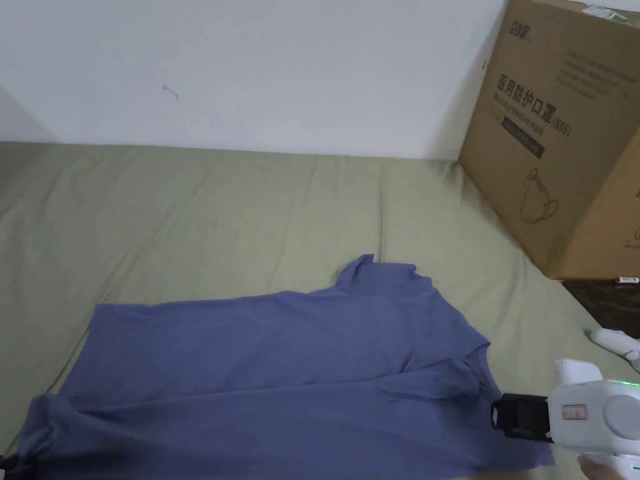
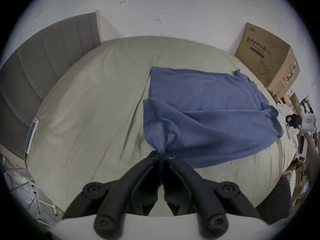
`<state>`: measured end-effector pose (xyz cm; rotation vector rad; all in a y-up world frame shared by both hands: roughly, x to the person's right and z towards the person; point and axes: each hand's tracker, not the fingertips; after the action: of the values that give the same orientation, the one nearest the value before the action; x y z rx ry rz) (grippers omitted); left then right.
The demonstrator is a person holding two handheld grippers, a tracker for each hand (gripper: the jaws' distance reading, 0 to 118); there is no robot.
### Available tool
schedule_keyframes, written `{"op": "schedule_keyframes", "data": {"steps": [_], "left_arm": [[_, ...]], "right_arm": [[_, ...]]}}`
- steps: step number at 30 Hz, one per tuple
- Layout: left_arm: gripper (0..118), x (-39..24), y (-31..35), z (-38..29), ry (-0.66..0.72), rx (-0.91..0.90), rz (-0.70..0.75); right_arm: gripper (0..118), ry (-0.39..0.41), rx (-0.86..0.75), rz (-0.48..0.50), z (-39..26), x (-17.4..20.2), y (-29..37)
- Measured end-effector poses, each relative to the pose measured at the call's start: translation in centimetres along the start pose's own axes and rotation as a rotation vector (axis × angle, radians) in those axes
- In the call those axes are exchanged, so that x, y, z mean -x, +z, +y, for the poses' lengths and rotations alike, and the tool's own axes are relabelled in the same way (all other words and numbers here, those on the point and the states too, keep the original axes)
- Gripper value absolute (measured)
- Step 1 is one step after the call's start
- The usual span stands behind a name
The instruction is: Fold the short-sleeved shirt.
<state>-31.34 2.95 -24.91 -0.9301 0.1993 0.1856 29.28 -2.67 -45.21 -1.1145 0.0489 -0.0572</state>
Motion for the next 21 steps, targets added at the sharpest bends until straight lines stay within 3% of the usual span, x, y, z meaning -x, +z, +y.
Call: {"op": "schedule_keyframes", "data": {"steps": [2,3,5,6,7,8,12,21], "left_arm": [[3,0.1,-0.2,-0.2,0.012,0.016,-0.001],[3,0.1,-0.2,-0.2,0.019,0.02,-0.006],[3,0.4,-0.3,-0.3,0.025,0.024,-0.009],[3,0.4,-0.3,-0.2,0.024,0.025,-0.012],[3,0.4,-0.2,0.0,0.021,0.023,-0.012],[3,0.6,-0.2,0.1,0.021,0.021,-0.014],[3,1.1,0.6,0.9,0.039,-0.003,-0.023],[3,3.6,4.4,-2.4,-0.013,0.064,-0.051]], "right_arm": [[108,-0.021,0.086,0.0,0.0,-1.1,-1.4],[88,-0.014,0.096,0.002,-0.2,-1.1,-1.6],[81,0.025,0.041,0.003,-0.1,-0.4,0.1],[65,0.056,0.055,0.05,0.2,0.1,0.7],[40,0.068,0.059,0.1,0.2,0.4,1.1],[5,0.068,0.074,0.183,0.3,0.9,1.6],[5,0.201,0.027,0.109,0.5,2.3,4.1],[5,0.011,0.06,0.191,-7.3,-2.8,11.5]]}}
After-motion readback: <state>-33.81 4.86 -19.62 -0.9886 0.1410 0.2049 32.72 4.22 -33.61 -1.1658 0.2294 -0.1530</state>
